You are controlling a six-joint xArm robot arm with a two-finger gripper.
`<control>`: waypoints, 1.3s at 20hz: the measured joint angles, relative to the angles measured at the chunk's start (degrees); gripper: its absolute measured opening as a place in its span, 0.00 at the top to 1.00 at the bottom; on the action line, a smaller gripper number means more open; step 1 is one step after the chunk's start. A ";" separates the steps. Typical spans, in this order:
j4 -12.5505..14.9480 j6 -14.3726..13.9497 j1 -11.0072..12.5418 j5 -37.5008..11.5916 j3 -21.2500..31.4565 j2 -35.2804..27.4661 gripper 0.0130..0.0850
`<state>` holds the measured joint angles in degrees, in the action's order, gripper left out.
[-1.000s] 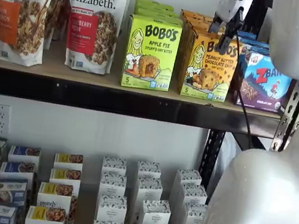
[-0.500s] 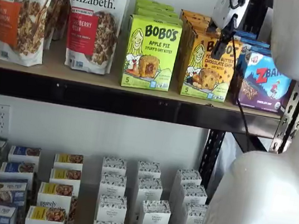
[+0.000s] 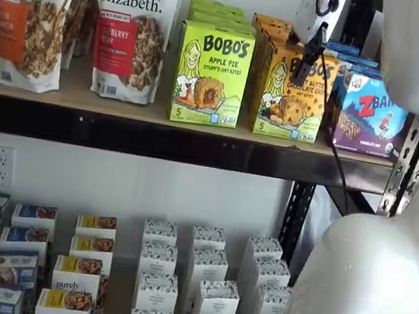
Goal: Pick up the orange box on the top shelf, the fifth box from the left
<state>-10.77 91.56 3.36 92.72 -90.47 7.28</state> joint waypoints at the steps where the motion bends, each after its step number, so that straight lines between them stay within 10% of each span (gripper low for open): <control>1: -0.09 0.00 0.00 -0.07 0.08 0.04 0.06; 7: -0.56 0.06 0.17 0.30 -0.13 -0.05 0.28; 26: -0.67 0.13 0.25 0.41 -0.35 -0.33 0.28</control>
<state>-11.44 91.70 3.60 93.13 -90.82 6.95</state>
